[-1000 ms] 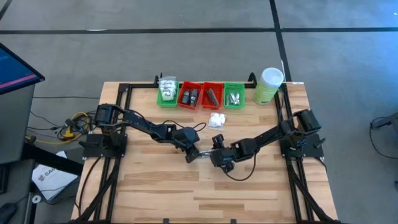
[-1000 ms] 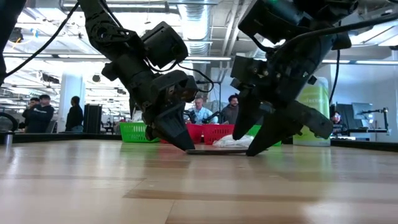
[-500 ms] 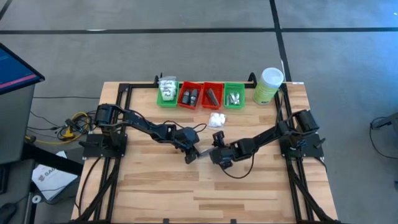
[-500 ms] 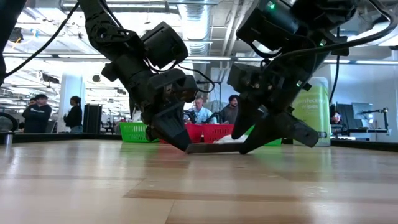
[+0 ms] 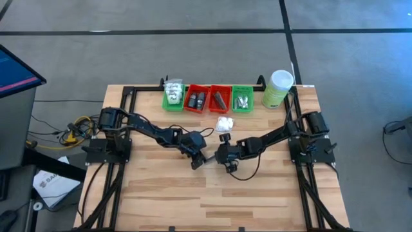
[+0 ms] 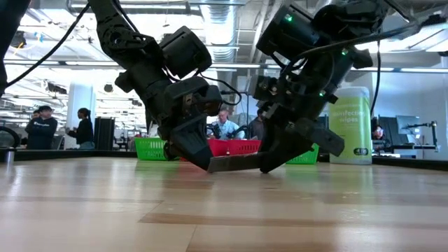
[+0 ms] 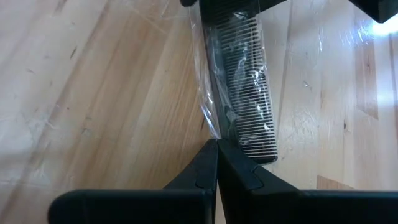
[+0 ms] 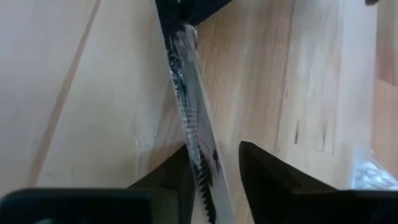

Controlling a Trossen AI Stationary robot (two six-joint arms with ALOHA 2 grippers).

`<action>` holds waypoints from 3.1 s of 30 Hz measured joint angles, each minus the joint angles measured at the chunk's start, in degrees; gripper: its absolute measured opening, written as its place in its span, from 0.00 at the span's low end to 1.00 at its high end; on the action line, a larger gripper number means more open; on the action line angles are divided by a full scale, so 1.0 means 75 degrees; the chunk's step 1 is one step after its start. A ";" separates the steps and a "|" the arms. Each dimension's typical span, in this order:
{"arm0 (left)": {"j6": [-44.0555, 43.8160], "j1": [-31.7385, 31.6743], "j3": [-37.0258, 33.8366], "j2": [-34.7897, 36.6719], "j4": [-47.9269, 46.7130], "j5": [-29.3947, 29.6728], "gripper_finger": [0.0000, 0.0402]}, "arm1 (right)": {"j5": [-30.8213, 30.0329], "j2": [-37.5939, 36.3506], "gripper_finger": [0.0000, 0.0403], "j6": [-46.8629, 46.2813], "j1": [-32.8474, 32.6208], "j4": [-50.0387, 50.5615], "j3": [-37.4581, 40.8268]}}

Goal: Pick & Place Travel size toiletries
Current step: Put the comb into the right red basket

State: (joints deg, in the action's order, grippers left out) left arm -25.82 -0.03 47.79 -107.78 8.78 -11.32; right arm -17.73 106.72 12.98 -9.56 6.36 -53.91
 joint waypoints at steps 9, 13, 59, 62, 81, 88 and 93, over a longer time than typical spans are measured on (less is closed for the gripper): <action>-0.0084 -0.0126 -0.0044 0.0780 -0.0192 0.0731 0.00 | 0.0312 0.0026 0.02 -0.0095 0.0020 0.1472 -0.0776; -0.0191 -0.0282 -0.0027 0.1370 -0.0150 0.1215 0.00 | 0.0395 0.0023 0.02 -0.0394 0.0064 0.2091 -0.1402; 0.0151 -0.0885 -0.0006 0.4688 -0.0450 0.3179 0.00 | 0.2482 0.1367 0.00 -0.4127 0.5513 0.8023 -0.6758; 0.0149 -0.0790 -0.0006 0.4689 -0.0445 0.3180 0.00 | 0.2348 0.1782 0.00 -0.4079 0.5484 0.8285 -0.7268; 0.0006 -0.0286 -0.0006 0.4688 -0.0421 0.3492 0.00 | 0.1987 0.2560 0.00 -0.3987 0.5597 0.8313 -0.7533; 0.0006 -0.0286 -0.0006 0.4688 -0.0423 0.3522 0.00 | 0.2084 0.2689 0.01 -0.4127 0.5579 0.8241 -0.7528; 0.0006 -0.0289 -0.0003 0.4688 -0.0424 0.3554 0.00 | 0.2071 0.2687 0.03 -0.4259 0.5586 0.8016 -0.7528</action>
State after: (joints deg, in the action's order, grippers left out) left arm -25.78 -2.20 47.77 -72.62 5.60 15.33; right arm -2.20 126.87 -18.96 32.34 66.48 -110.37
